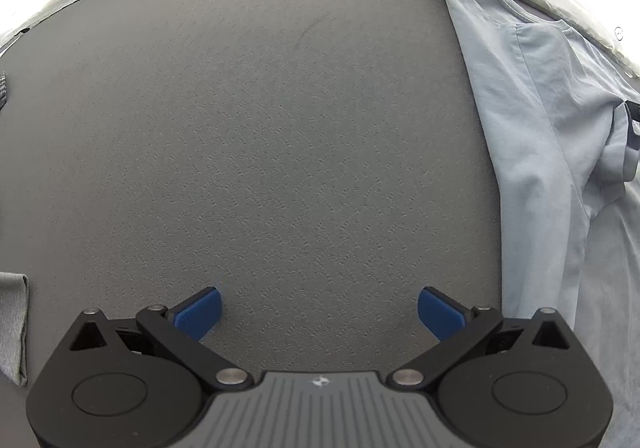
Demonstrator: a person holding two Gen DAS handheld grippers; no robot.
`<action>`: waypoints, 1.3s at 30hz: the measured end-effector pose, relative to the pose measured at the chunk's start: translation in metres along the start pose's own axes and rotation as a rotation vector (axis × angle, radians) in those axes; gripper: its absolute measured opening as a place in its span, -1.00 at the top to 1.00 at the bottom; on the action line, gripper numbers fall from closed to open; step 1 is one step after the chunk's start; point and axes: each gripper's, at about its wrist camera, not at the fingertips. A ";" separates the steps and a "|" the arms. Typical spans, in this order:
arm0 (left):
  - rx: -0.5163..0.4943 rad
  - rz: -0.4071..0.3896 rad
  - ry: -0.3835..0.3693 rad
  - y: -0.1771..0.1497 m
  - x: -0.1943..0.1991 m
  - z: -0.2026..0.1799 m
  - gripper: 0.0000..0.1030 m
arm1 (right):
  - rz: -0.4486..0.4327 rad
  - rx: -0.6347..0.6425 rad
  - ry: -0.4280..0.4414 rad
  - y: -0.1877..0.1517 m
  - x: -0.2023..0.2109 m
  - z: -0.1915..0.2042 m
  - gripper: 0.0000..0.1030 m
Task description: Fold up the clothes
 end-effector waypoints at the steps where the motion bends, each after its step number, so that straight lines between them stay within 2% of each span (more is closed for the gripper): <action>1: 0.005 -0.001 0.001 -0.003 0.002 0.002 -1.00 | -0.002 -0.015 0.009 -0.005 0.007 -0.003 0.27; 5: 0.002 -0.012 0.019 -0.024 0.013 0.011 -1.00 | 0.038 -0.155 0.113 -0.037 0.041 -0.016 0.27; 7: 0.000 -0.019 0.026 -0.039 0.020 0.007 -1.00 | 0.075 -0.161 0.167 -0.056 0.053 -0.010 0.28; 11: 0.011 -0.019 0.025 -0.079 0.030 0.009 -1.00 | 0.150 -0.175 0.276 -0.095 0.078 0.003 0.49; 15: 0.018 0.006 0.018 -0.128 0.035 0.010 -1.00 | 0.224 -0.187 0.386 -0.134 0.102 0.016 0.61; 20: -0.006 0.023 0.009 -0.180 0.040 0.010 -1.00 | 0.318 -0.204 0.521 -0.182 0.132 0.032 0.62; 25: -0.007 0.019 0.009 -0.211 0.046 0.011 -1.00 | 0.404 -0.241 0.621 -0.204 0.140 0.046 0.60; 31: 0.029 0.028 -0.030 -0.237 0.052 0.021 -1.00 | 0.500 -0.295 0.676 -0.228 0.145 0.058 0.39; 35: 0.022 0.025 -0.037 -0.240 0.048 0.014 -1.00 | 0.557 -0.281 0.681 -0.241 0.145 0.066 0.36; 37: 0.019 0.027 -0.039 -0.241 0.049 0.012 -1.00 | 0.575 -0.257 0.676 -0.245 0.146 0.070 0.39; 39: 0.016 0.026 -0.041 -0.241 0.048 0.009 -1.00 | 0.582 -0.239 0.675 -0.248 0.147 0.071 0.68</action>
Point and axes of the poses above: each gripper's, at about its wrist camera, not at the fingertips, and x roughly against the way its jaws point, z to its left, y to its top, and after that the axes turned 7 degrees about z, right-handed
